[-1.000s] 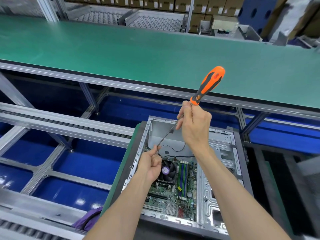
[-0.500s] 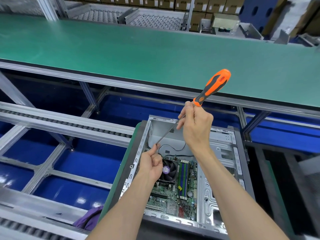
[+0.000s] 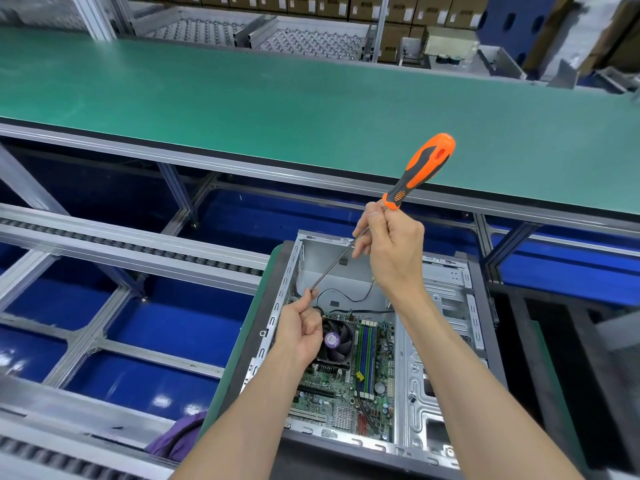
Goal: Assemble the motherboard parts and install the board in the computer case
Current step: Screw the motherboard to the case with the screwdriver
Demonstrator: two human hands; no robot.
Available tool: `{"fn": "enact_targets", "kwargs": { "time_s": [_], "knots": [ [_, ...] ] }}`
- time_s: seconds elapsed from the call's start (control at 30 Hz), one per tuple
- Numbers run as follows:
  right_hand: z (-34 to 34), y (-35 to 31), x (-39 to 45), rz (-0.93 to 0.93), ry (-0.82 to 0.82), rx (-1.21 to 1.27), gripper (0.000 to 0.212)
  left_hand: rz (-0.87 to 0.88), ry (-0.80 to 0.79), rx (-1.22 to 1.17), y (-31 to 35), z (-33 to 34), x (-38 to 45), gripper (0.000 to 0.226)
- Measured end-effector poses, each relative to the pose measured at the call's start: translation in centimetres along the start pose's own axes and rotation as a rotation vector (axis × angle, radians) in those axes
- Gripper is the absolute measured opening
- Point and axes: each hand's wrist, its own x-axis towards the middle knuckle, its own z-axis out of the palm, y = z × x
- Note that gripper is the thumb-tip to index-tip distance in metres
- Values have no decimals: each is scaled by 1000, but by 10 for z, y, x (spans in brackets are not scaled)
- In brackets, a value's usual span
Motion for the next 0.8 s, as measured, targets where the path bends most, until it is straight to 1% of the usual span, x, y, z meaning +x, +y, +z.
{"fn": "enact_targets", "kwargs": {
  "time_s": [0.07,0.2,0.3,0.4,0.47,0.53,0.6,0.63,0.67,0.73,0.8],
  "knots": [
    [0,1,0,13,-5,15,40,-3,-9,4,0,-1,-1,19],
    [3,3,0,53,61,33,42,-18,-41,-62,-2,-5,-1,19],
    [4,4,2,37,66,20,44,-4,-77,-102,-2,-7,3,19],
    [3,5,3,25,80,21,44,31,-75,-55,-3,-7,3,26],
    [3,6,5,16,89,4,44,80,0,80,-3,-10,3,32],
    [4,8,7,-1,80,-31,43,149,122,291,-8,-11,2,28],
    [9,10,6,-24,51,-70,43,256,276,649,-13,-10,-1,23],
    [12,12,4,-33,28,-92,42,319,365,843,-15,-10,-3,27],
    [16,14,3,-41,0,-114,42,377,429,984,-17,-12,-4,29],
    [24,21,-2,-44,-63,-149,41,432,475,1129,-17,-16,-3,21],
    [31,28,-6,-46,-122,-168,41,461,485,1292,-17,-20,0,13]
  ]
}}
